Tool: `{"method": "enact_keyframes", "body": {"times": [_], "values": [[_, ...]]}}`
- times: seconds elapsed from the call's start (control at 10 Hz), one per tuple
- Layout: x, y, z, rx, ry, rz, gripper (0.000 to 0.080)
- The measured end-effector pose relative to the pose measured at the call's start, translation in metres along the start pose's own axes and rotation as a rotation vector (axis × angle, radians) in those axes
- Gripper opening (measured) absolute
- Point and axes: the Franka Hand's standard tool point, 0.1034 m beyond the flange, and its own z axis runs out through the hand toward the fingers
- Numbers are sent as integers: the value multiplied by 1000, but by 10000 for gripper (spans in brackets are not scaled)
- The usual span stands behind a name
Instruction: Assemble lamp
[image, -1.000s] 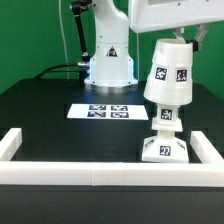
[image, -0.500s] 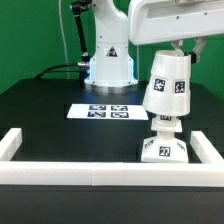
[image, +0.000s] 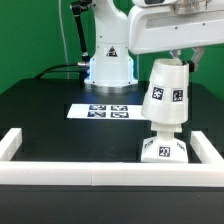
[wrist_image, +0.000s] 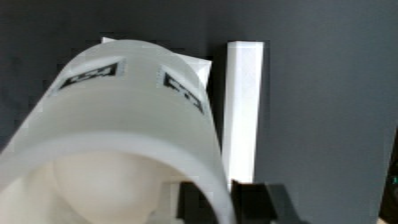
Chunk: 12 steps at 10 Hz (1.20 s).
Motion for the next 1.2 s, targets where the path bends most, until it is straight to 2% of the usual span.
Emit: {"method": "enact_keyframes", "body": {"times": [0.4,0.6,0.7,0.8,0.9,1.2], "values": [[0,5,-1,0,-1,5,44],[1,6,-4,0,1,7,389],[1,6,-6,0,1,8,389],[-1,7,-9,0,-4,9,590],[-2,7,-14,0,-6,12,668],[-4,6,-23,-25,6,41,693]]}}
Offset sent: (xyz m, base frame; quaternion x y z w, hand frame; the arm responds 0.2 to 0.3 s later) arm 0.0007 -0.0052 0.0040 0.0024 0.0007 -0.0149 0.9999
